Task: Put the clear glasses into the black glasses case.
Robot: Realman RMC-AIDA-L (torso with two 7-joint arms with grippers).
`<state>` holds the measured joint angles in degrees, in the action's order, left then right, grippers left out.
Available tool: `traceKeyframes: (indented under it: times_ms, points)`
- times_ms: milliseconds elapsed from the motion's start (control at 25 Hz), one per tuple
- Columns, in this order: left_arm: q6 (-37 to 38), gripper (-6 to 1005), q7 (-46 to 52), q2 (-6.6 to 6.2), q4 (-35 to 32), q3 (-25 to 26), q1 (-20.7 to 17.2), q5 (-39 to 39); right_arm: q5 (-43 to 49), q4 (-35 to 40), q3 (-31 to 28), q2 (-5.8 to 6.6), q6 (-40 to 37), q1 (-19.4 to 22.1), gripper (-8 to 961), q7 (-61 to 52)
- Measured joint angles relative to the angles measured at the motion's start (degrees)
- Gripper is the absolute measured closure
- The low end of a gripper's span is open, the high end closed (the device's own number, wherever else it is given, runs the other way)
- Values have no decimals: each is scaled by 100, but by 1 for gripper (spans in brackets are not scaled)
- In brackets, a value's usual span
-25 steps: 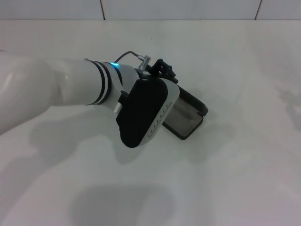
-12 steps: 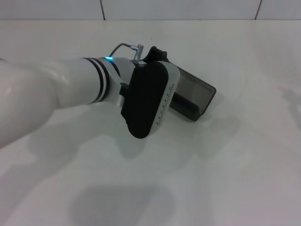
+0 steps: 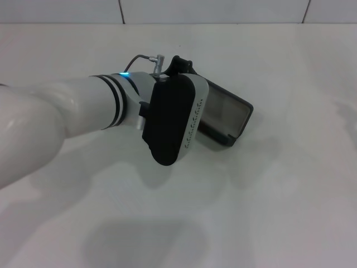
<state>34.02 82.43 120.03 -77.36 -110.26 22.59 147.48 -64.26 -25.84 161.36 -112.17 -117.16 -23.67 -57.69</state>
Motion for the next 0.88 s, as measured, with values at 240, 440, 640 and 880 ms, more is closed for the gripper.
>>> traceKeyframes:
  times_ms: [240, 440, 640, 880]
  points:
    - [-7, 928, 5, -1, 190, -4, -16, -15, -4, 0, 0, -17, 0, 25, 834, 11]
    - [49, 929, 149, 2, 376, -3, 9, -292, -8, 0, 0, -17, 0, 24, 834, 12]
    - [407, 929, 272, -14, 355, 173, 0, -819, -8, 0, 0, -3, 9, 10, 834, 17]
    - [1277, 929, 328, -16, 106, 637, -76, -1262, -8, 0, 0, 3, 42, -10, 834, 28]
